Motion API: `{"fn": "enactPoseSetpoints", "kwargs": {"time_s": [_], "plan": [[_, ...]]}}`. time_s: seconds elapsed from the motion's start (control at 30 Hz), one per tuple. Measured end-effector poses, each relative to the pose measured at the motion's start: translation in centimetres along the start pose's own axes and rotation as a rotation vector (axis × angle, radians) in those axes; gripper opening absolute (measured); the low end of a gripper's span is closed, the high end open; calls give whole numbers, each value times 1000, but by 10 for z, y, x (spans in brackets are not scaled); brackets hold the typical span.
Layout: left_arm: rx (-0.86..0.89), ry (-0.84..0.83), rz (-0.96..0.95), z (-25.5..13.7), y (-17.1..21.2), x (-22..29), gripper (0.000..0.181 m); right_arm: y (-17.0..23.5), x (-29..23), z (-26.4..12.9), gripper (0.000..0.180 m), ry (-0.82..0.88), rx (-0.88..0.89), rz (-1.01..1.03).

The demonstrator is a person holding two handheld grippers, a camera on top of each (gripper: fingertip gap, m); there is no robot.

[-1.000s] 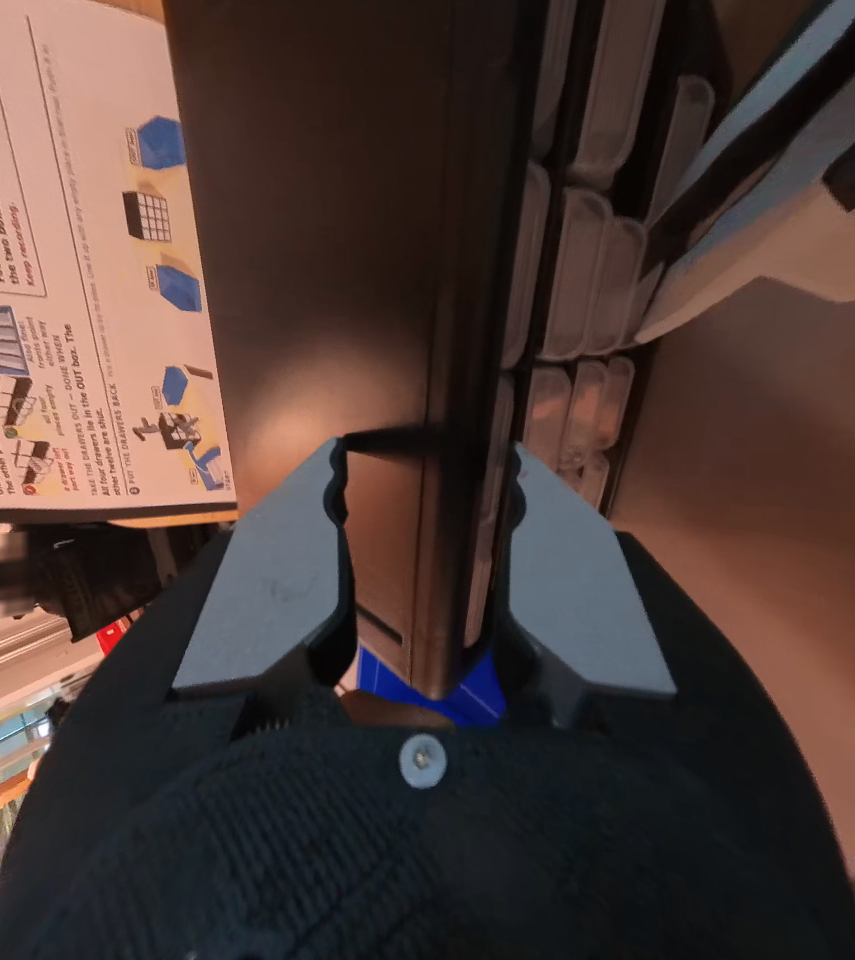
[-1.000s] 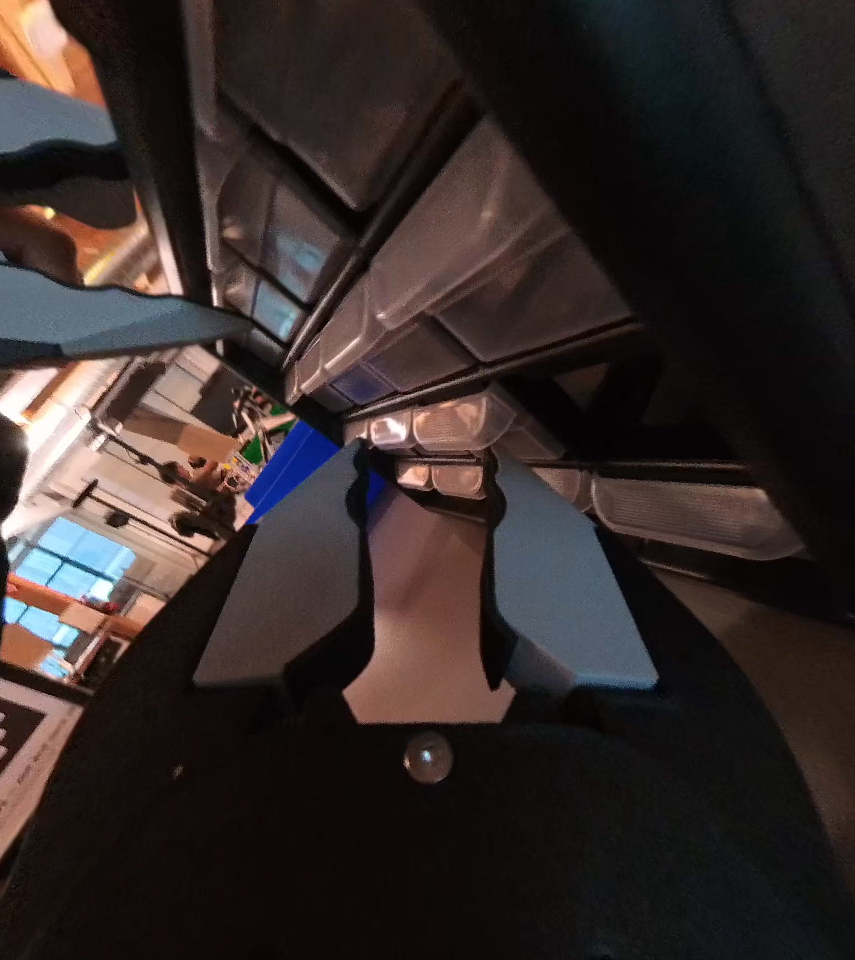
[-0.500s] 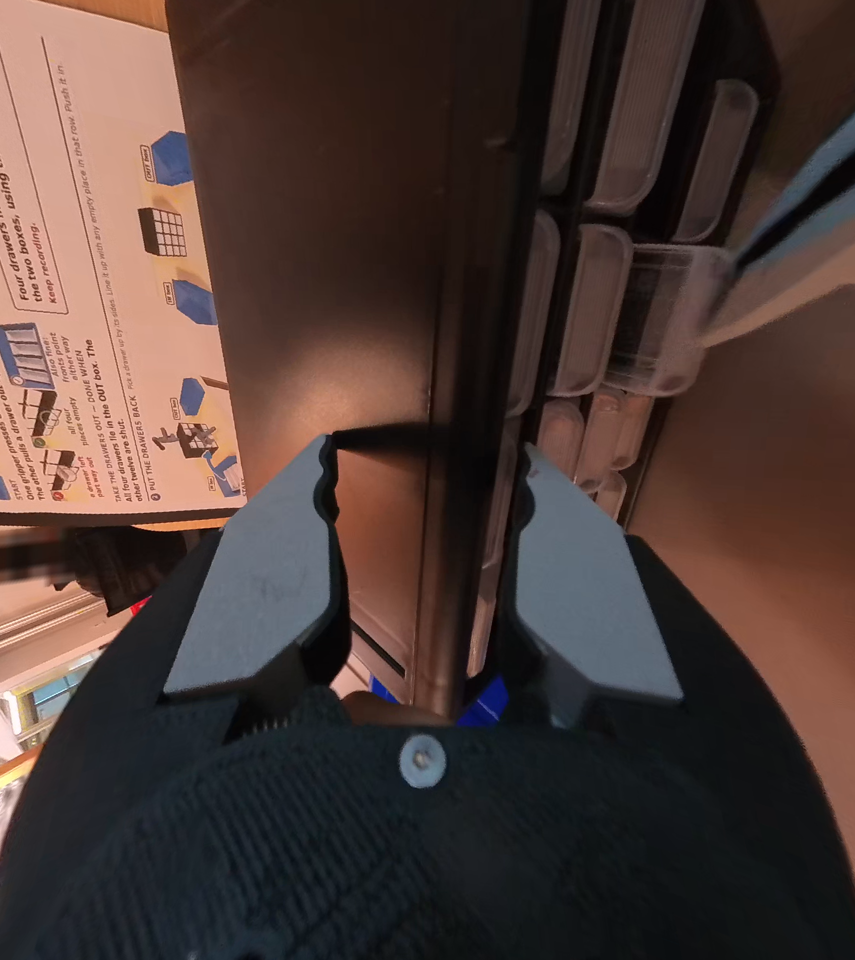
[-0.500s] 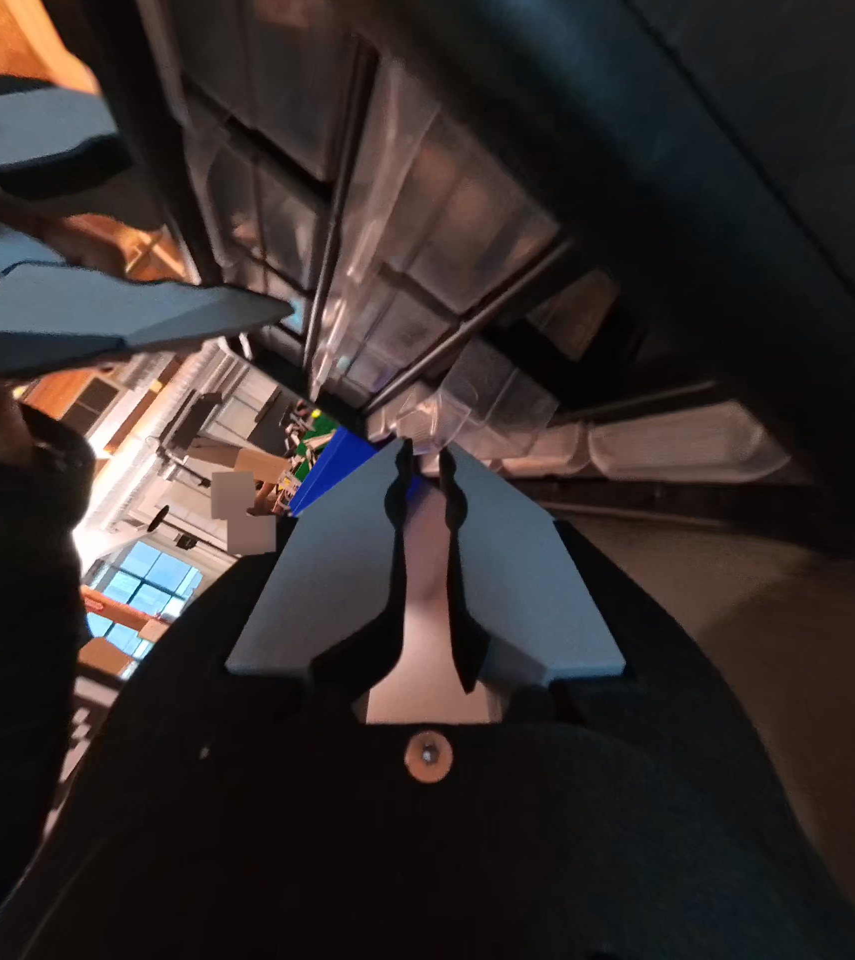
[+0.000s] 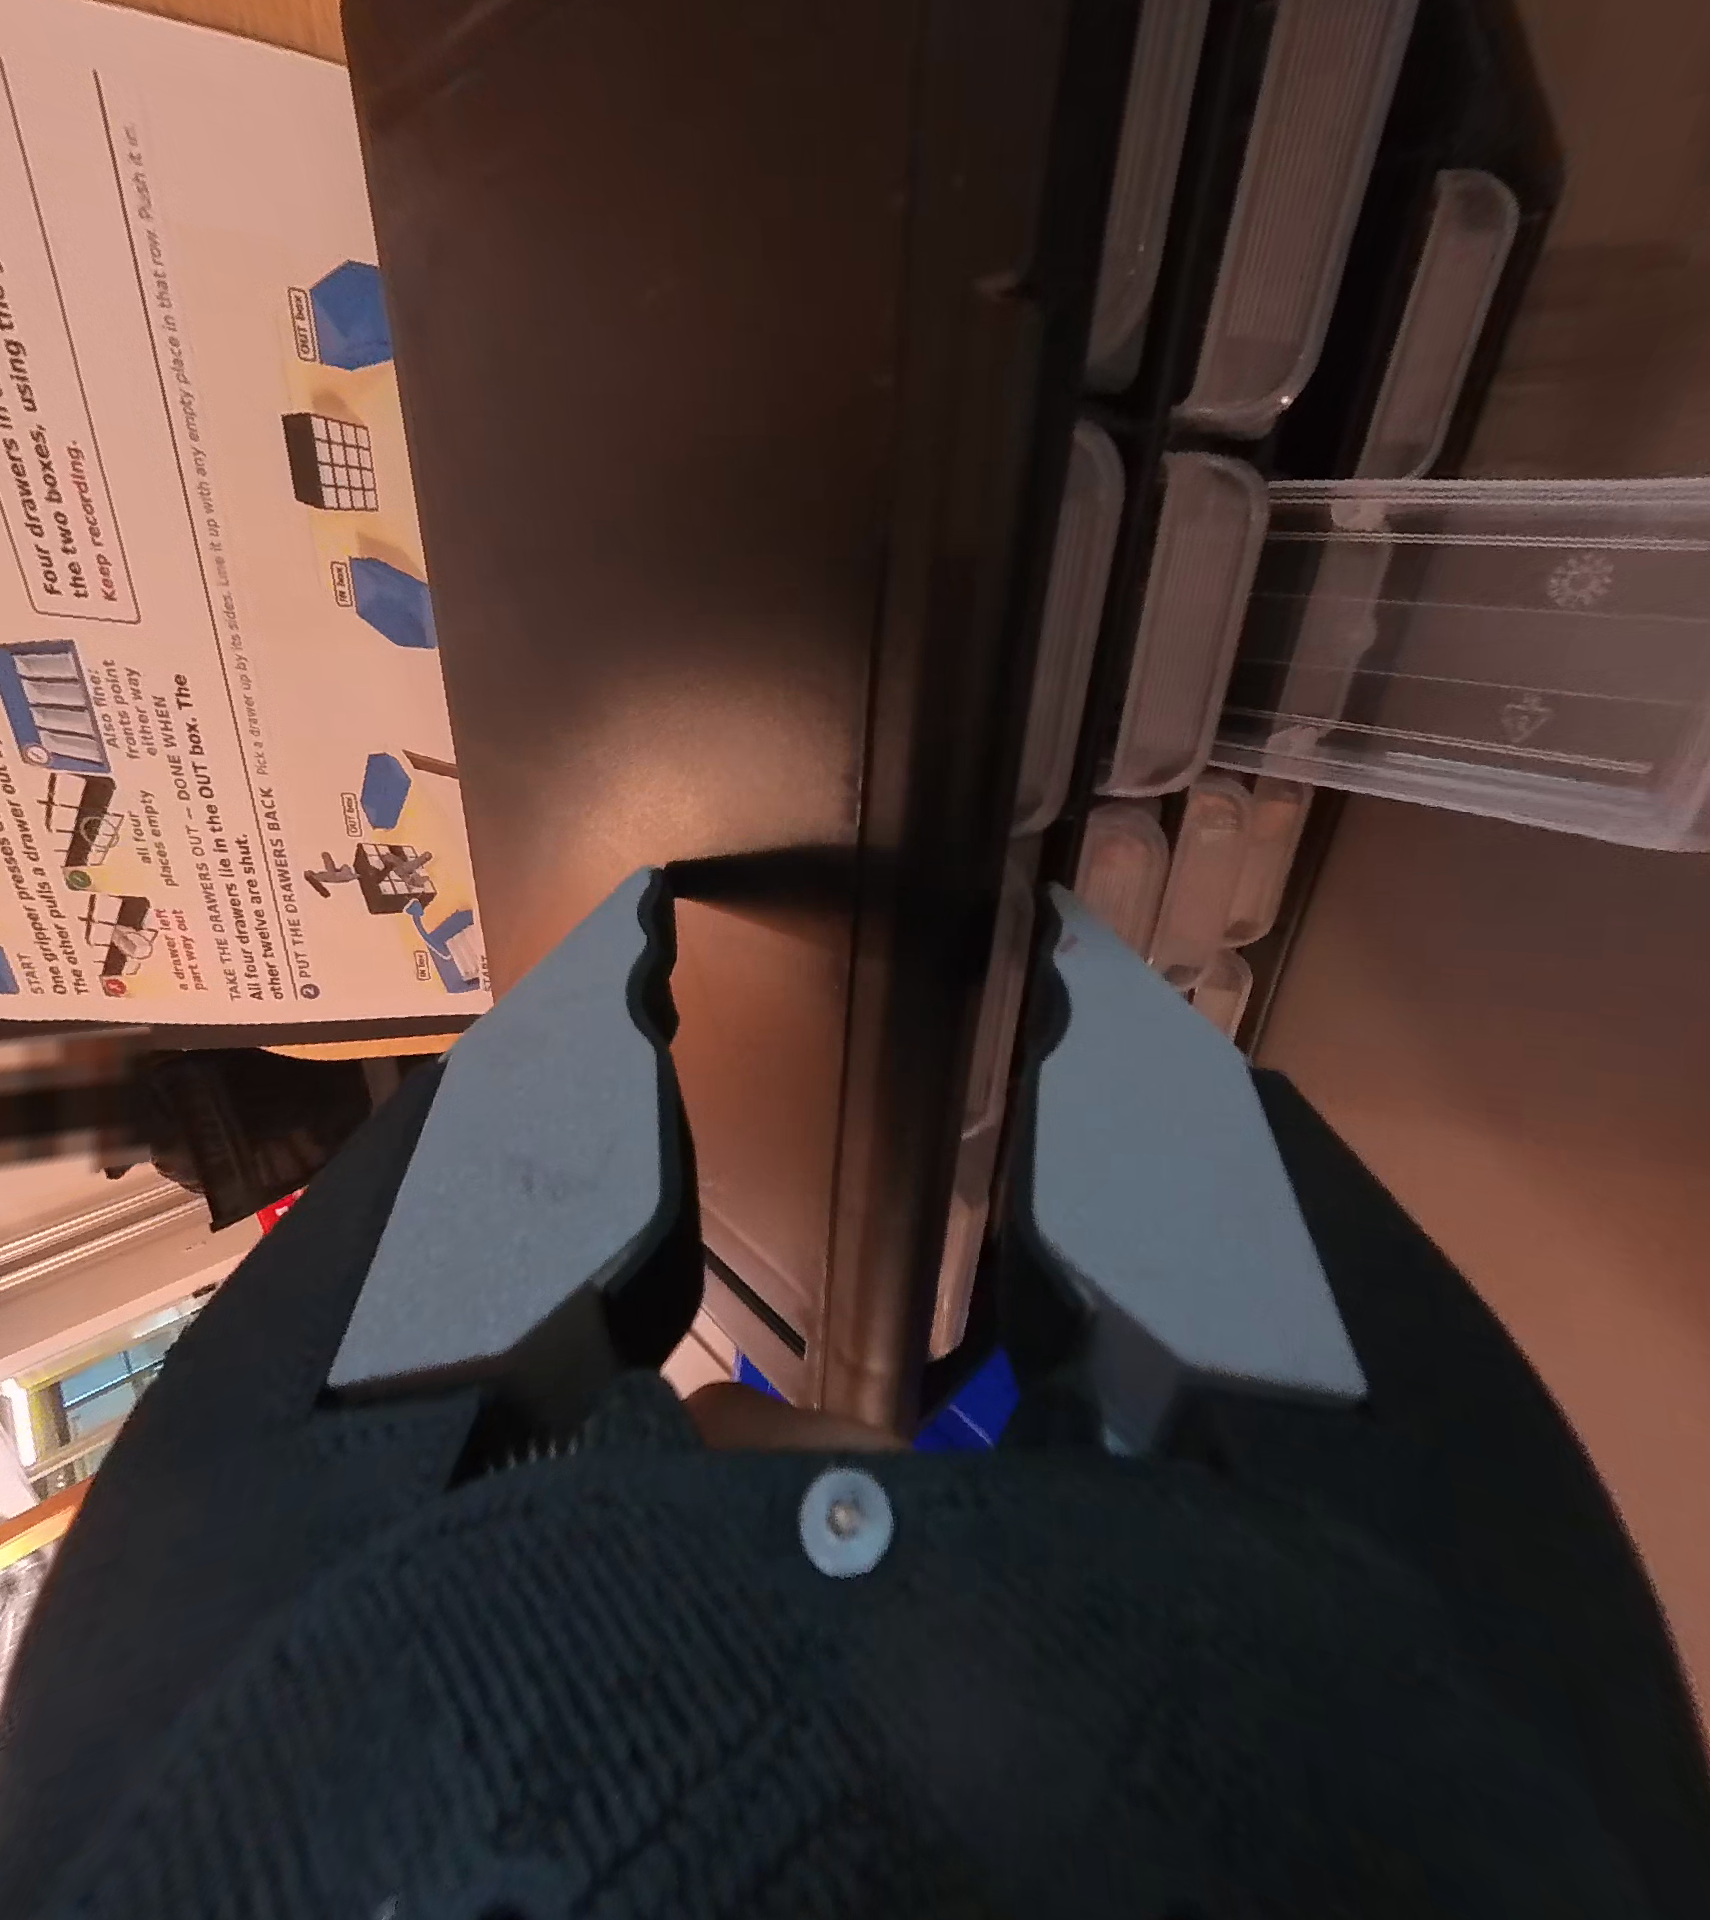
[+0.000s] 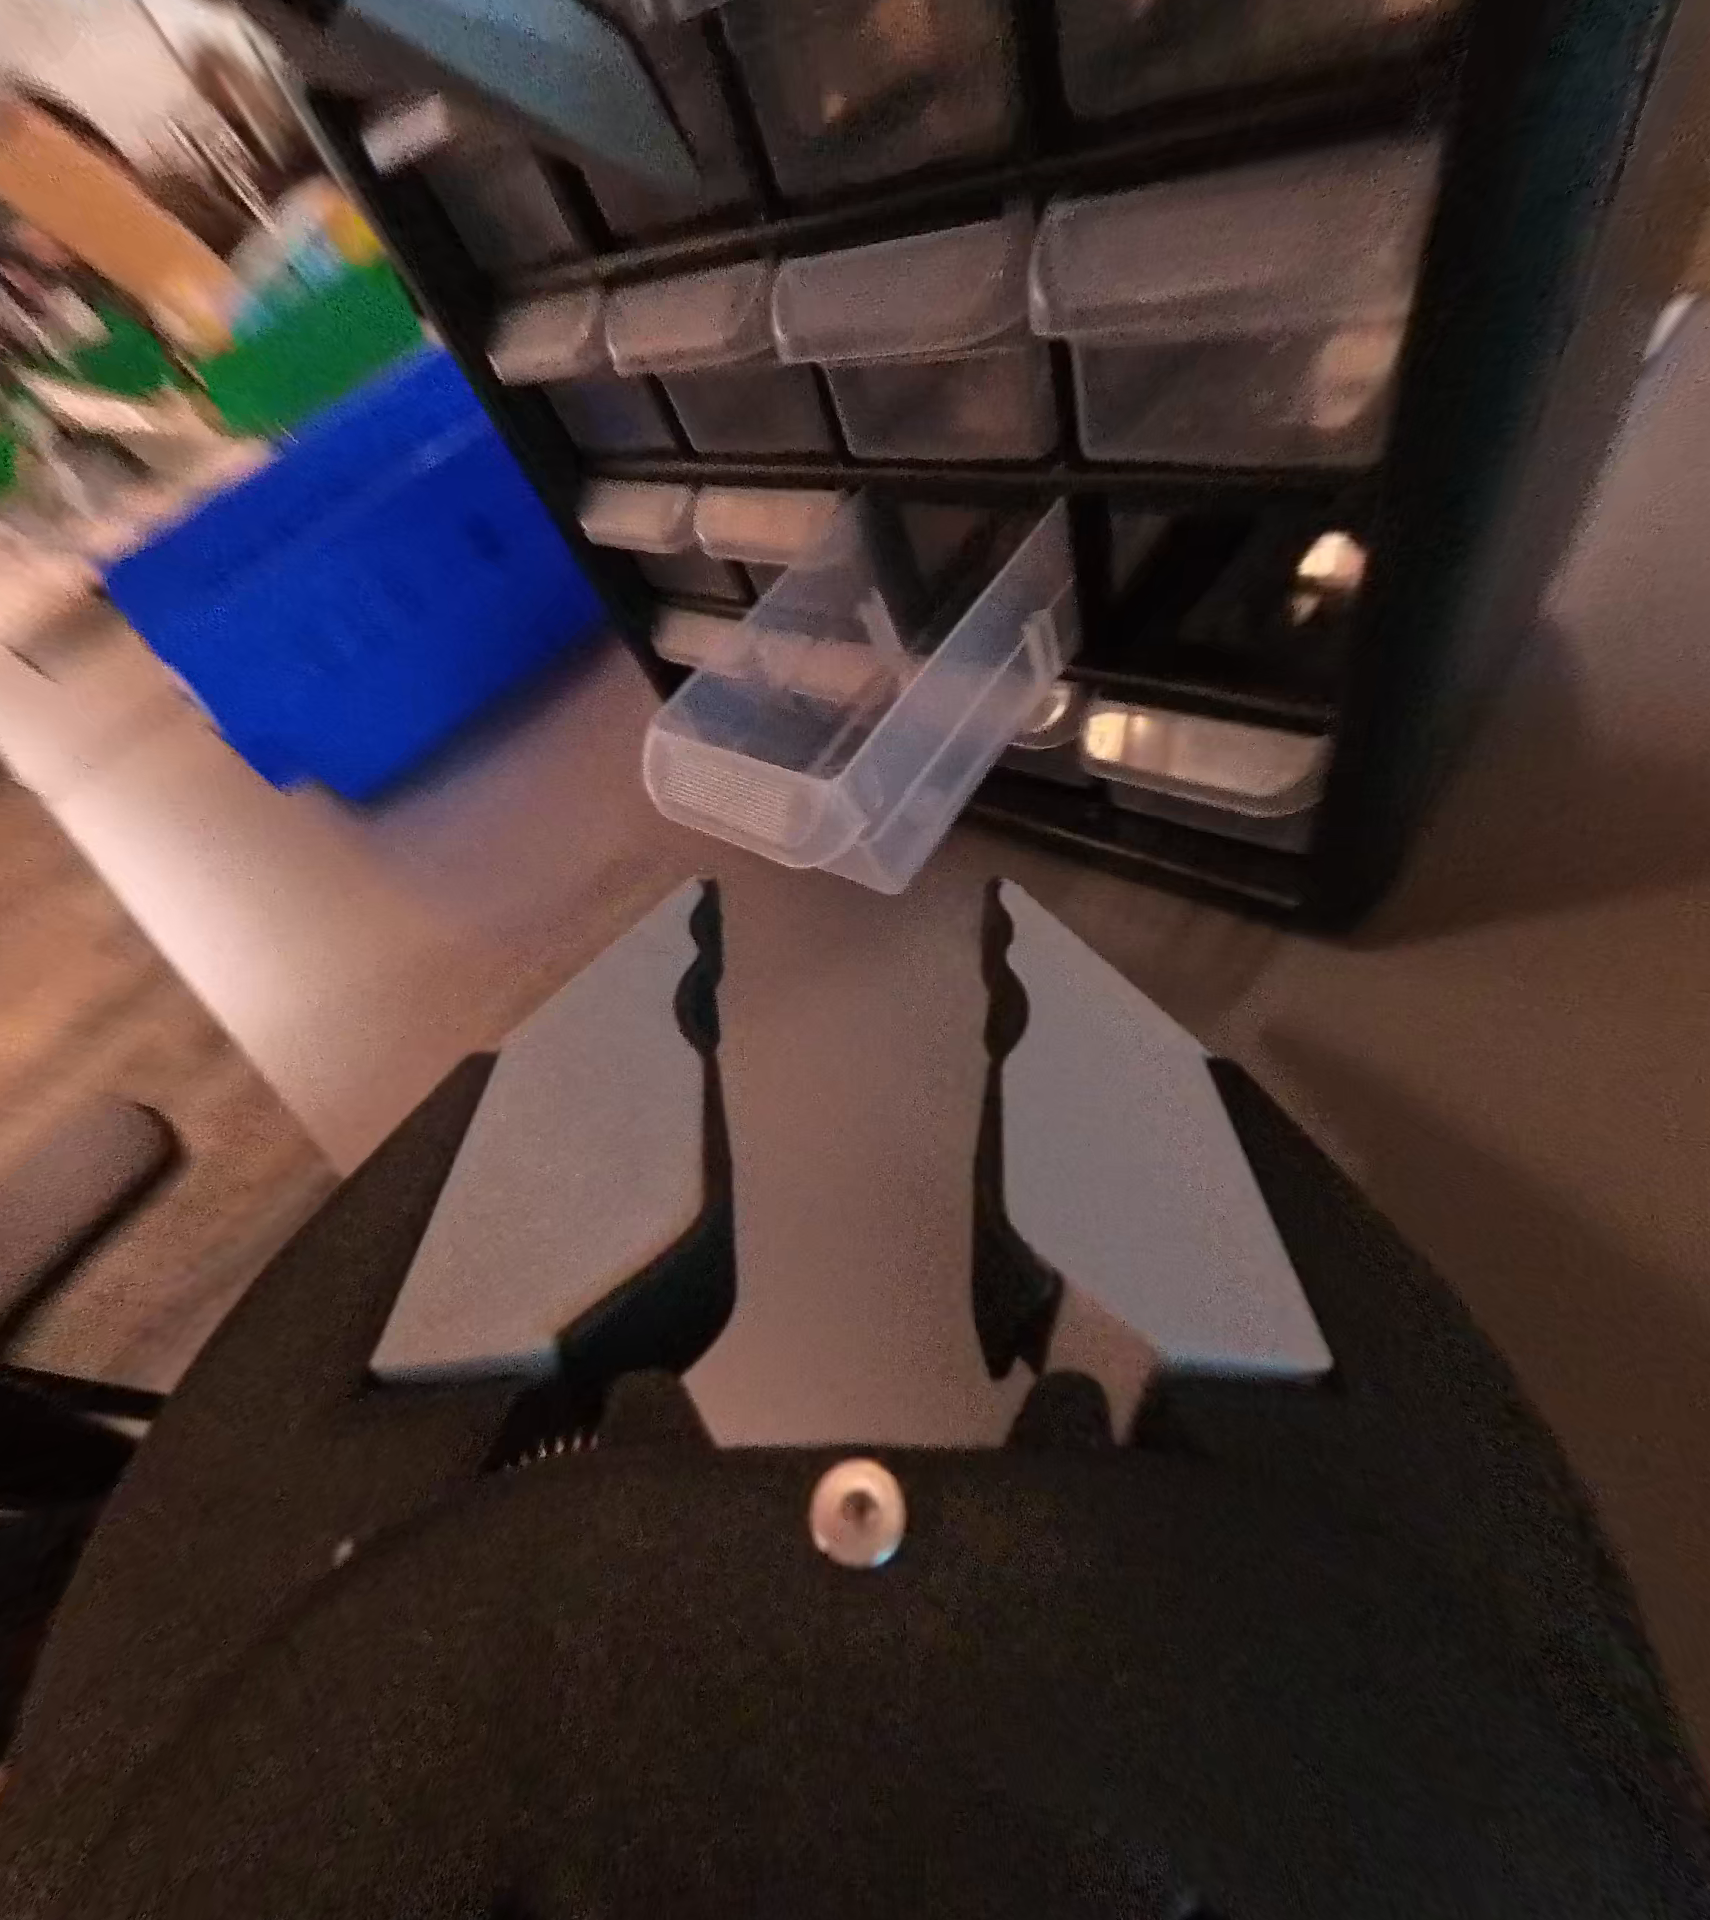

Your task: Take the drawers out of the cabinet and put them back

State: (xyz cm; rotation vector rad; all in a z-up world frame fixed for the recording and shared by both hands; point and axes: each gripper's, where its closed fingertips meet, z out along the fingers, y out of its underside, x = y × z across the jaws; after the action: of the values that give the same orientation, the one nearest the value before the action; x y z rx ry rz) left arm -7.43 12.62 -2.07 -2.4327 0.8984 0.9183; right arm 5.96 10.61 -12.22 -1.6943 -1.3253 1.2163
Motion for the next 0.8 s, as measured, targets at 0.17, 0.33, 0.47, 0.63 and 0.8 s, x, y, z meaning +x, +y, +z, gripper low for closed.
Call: {"fn": "enactPoseSetpoints", "kwargs": {"time_s": [0.17,0.33,0.47,0.63,0.8], "plan": [[-29,-11,12,0,1,0,67,-19,-4,-10,53,132,-126,-424],[-21,-12,5,1,1,0,66,-2,-21,14,59,69,-366,-855],[-7,-14,-4,1,0,0,66,5,-9,37,58,119,-448,-1029],[-6,-16,-4,1,0,0,67,0,-2,48,27,192,-457,-1244],[3,-19,-10,1,0,0,66,-1,-4,49,28,271,-448,-1364]]}}
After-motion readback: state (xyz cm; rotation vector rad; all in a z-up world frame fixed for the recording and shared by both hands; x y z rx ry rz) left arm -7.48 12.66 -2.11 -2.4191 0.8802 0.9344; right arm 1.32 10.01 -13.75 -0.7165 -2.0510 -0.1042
